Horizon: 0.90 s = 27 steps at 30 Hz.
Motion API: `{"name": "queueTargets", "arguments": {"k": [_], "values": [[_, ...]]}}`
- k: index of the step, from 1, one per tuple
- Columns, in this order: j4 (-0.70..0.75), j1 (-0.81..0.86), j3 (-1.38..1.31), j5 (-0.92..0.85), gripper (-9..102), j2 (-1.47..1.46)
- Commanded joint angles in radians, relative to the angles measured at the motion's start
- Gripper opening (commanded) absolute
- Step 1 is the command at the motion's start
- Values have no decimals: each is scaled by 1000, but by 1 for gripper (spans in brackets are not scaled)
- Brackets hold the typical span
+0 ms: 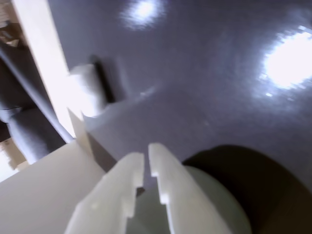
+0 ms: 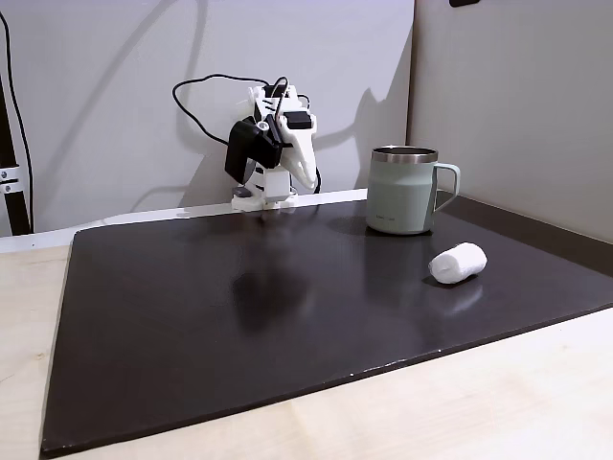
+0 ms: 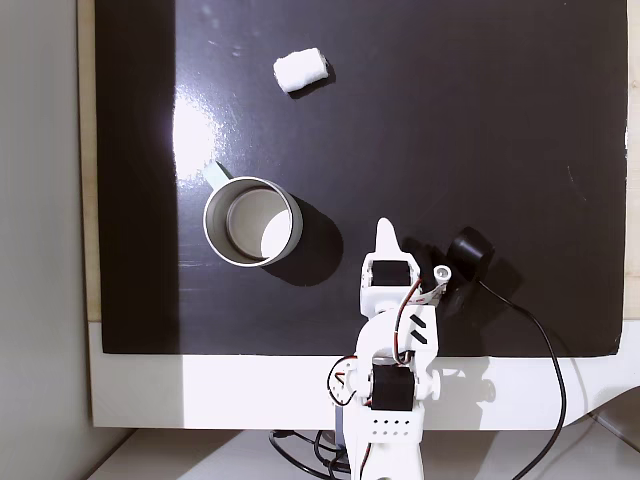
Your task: Grasp a gauze and put it in the cup.
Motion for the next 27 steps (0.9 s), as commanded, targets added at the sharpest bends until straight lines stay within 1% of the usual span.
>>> {"name": "queueTargets", "arguments": {"k": [1,4,9,13,19,23,27], "values": [[49,-9,-129,-8,0,8],[92,-15,-245,-9,0,-67],[172,-14,-537,17,0,-322],[249,-9,-772,3,1,-522],[462,34,-1186,11,2,-977],[603,52,-1454,60,9,-1249],[646,54,-1634,95,15,-1442]]}}
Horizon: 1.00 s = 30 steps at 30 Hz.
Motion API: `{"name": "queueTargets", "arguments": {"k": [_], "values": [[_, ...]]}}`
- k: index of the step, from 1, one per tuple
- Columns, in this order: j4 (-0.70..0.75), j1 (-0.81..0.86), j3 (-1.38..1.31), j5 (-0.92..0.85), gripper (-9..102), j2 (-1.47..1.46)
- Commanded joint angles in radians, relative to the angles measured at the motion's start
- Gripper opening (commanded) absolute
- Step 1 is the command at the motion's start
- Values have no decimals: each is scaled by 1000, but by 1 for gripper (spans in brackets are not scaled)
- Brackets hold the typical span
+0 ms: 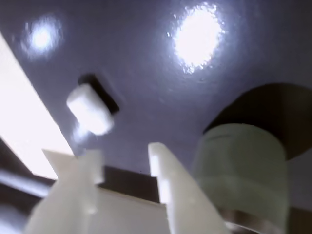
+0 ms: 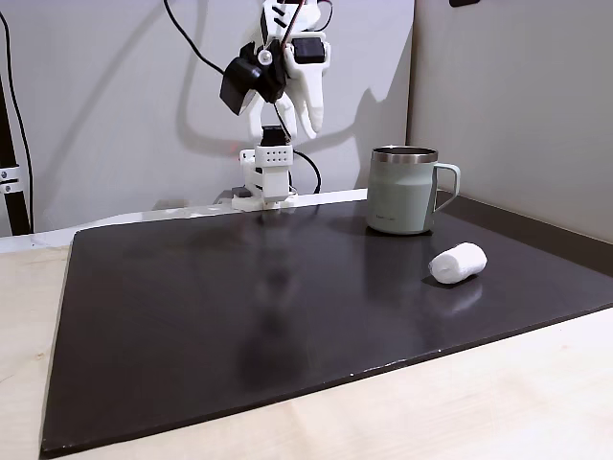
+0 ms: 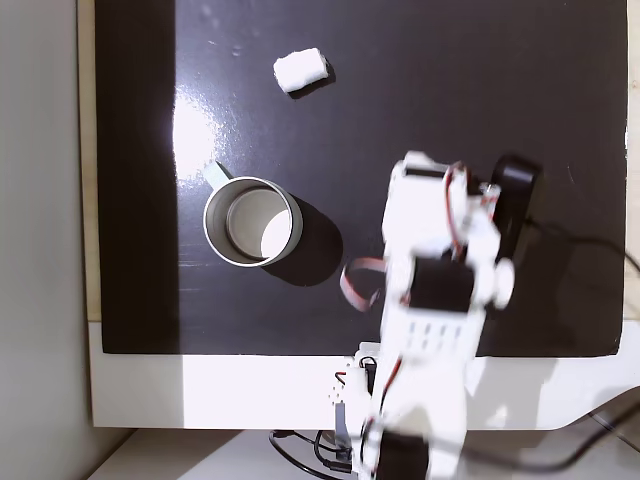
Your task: Grasp a gauze and put it in the cup.
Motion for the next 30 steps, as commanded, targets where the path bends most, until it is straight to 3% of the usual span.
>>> {"name": "queueTargets", "arguments": {"k": [1,12,18,30], "values": [[31,0,-209,20,17,-146],[187,-92,-709,94,21,-584],[377,-140,-1252,98,24,-974],[371,-241,-1641,34,27,-1290]]}}
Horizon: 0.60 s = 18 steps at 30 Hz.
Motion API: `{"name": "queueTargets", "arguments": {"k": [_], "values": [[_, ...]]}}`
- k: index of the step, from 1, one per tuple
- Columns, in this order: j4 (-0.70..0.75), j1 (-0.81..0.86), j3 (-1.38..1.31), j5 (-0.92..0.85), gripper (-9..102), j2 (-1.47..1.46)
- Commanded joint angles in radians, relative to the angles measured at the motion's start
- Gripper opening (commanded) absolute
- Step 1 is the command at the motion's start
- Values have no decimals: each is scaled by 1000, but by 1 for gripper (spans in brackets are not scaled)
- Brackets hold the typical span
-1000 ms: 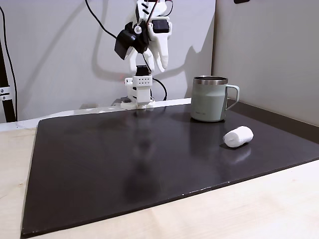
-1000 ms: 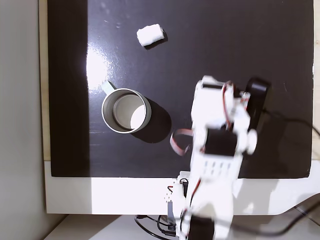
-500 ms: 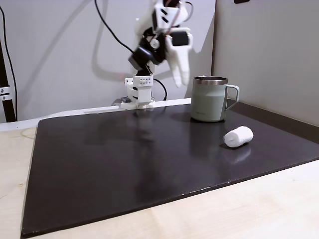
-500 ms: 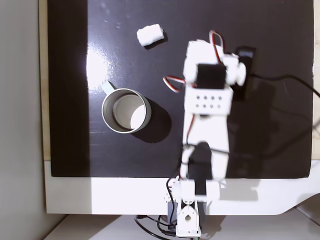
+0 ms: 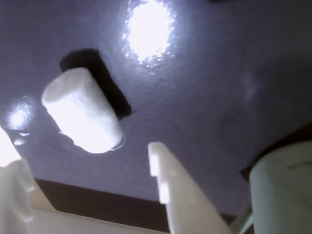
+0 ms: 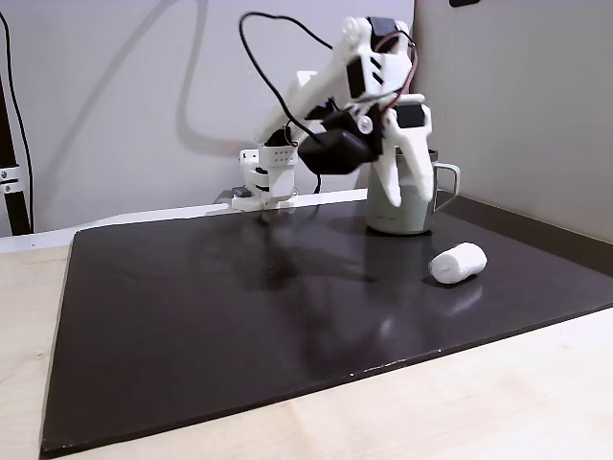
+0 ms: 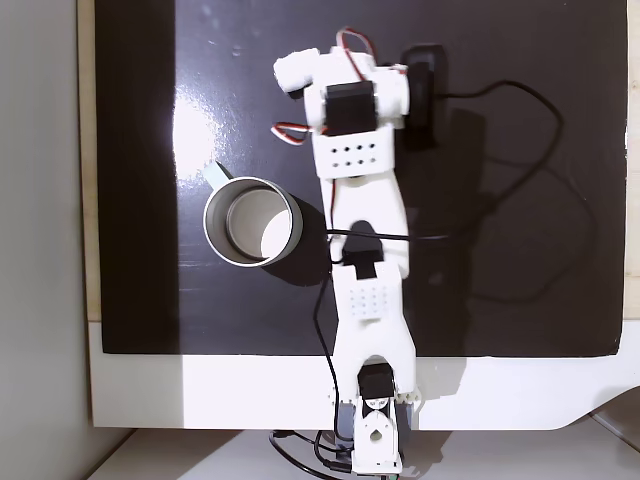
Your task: Grasp a gauze and put it in the cup.
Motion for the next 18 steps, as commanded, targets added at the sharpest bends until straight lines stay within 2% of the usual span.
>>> {"name": "queueTargets", "arguments": {"k": [1,6,18], "values": [[3,-17,-149,-6,27,-37],[-28,-43,-268,-3,28,-137],[-241,-97,-267,23,28,-215]]}}
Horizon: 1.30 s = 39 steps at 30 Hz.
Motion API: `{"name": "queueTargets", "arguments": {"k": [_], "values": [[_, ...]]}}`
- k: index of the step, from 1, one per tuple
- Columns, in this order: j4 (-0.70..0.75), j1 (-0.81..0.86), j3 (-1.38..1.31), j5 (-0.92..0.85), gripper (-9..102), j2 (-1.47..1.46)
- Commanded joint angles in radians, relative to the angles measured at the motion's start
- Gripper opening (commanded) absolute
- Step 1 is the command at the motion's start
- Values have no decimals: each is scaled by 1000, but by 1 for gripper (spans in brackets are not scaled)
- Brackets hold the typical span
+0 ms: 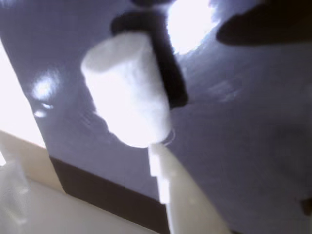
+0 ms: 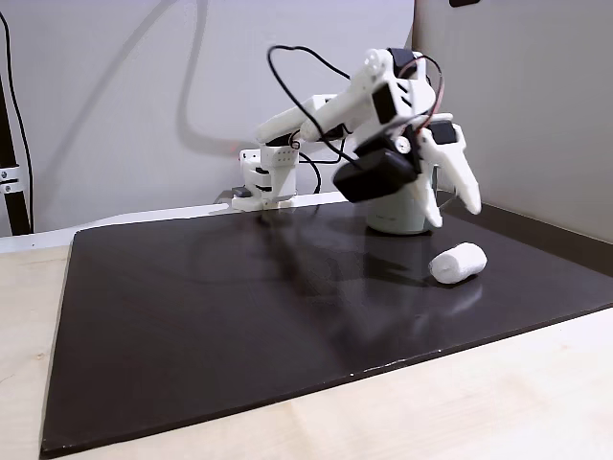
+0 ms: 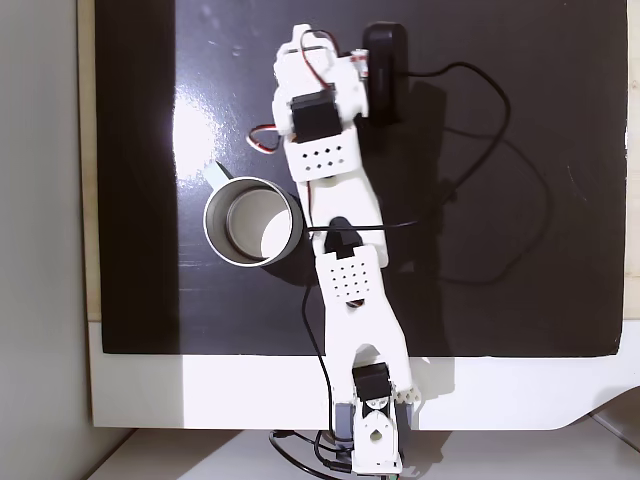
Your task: Grasp a gauze and put it in the cup.
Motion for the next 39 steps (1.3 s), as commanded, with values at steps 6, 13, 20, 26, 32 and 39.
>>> {"name": "queueTargets", "arguments": {"k": [6,13,20,26,32,39], "values": [[-92,-28,-63,81,31,-67],[-112,-34,-61,133,32,-147],[-161,-29,-15,156,32,-170],[-175,-31,-14,181,28,-192],[-166,-26,-14,190,14,-218],[-166,-20,-12,187,3,-218]]}}
